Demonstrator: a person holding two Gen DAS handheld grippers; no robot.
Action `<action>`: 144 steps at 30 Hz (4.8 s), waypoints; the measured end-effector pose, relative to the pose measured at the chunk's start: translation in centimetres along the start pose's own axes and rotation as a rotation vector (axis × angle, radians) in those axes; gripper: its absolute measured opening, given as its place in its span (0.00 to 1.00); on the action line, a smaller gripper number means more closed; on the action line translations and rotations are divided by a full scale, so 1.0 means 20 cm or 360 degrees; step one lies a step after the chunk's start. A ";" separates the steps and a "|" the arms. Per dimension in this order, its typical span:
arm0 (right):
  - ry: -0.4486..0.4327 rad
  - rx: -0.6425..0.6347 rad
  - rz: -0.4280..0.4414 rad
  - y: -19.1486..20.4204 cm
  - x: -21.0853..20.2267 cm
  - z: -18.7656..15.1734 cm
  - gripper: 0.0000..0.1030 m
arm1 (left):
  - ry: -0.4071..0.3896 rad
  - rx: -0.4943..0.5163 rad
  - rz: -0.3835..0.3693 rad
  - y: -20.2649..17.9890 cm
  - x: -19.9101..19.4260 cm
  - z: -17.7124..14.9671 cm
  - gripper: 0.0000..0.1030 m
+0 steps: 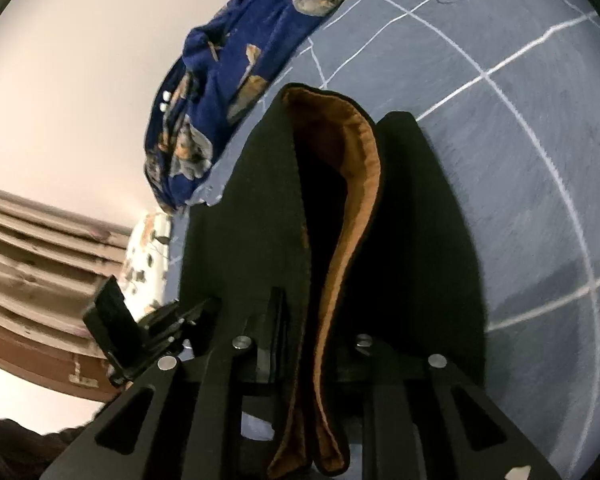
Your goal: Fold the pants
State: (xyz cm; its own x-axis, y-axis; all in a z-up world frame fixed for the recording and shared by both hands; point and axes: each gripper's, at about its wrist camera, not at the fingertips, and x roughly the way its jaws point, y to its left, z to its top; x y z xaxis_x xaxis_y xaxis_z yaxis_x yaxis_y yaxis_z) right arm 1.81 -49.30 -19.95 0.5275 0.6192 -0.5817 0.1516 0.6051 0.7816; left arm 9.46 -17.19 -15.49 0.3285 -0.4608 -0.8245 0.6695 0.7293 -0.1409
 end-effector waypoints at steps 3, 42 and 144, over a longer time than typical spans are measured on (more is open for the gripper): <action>-0.0022 0.0046 0.0083 0.03 0.00 -0.03 0.16 | -0.0008 -0.0016 -0.0013 0.03 -0.06 -0.02 0.13; 0.0305 -0.0119 0.0009 0.30 0.44 -0.21 0.16 | 0.0131 -0.0434 -0.0020 0.57 -0.27 -0.41 0.68; 0.0226 -0.0441 -0.0079 1.02 1.62 0.64 0.56 | -0.0363 -0.0665 0.0718 1.77 -0.31 -0.04 0.79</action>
State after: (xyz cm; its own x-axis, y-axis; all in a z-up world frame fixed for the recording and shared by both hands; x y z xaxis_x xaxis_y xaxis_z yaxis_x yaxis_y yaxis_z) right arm 32.74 -23.34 -19.91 0.4002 0.6372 -0.6586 -0.0698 0.7378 0.6714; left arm 30.56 11.81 -15.85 0.6803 -0.1257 -0.7220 0.1327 0.9900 -0.0473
